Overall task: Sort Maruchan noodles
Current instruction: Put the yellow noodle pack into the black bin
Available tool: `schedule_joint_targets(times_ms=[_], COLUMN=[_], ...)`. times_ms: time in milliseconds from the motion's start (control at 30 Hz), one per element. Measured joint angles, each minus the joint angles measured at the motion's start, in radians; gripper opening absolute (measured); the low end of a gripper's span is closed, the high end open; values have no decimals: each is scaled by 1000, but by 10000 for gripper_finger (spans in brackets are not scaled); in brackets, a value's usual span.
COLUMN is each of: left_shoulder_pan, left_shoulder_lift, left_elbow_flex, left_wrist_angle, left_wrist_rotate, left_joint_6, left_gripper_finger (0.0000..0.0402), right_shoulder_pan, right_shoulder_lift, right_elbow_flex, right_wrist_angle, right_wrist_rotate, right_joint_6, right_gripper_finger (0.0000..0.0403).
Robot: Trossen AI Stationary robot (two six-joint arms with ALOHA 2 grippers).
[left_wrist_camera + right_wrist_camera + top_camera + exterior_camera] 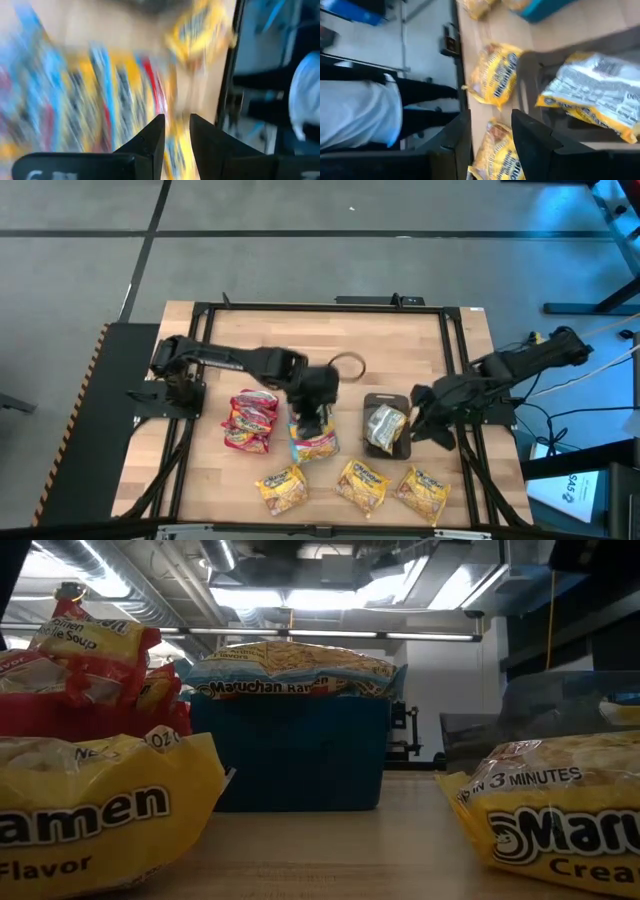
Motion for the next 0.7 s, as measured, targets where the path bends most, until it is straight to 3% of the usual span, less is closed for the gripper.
schedule_joint_targets(times_ms=[100,167,300,433,533,700], left_shoulder_pan=[-87,-154,-256,-256,-238,-233], left_shoulder_lift=[0,1,1,-1,-3,-3], left_elbow_flex=[0,0,0,0,0,0], left_wrist_angle=[-122,-113,-128,-127,-127,-151], left_wrist_rotate=[-4,-26,-180,-269,-273,-266], left_joint_6=[-66,-91,-96,-141,-154,-154], left_gripper_finger=[83,83,83,83,83,83], right_shoulder_pan=[0,0,0,-1,0,0], right_shoulder_lift=[66,103,129,130,151,271], right_elbow_flex=[0,0,0,0,0,0], right_wrist_angle=[-2,-4,-20,-40,-94,-193], right_wrist_rotate=[-63,-121,-144,-35,93,197], right_joint_6=[-8,-25,-56,-100,-121,-289], right_gripper_finger=[138,138,138,138,138,138])
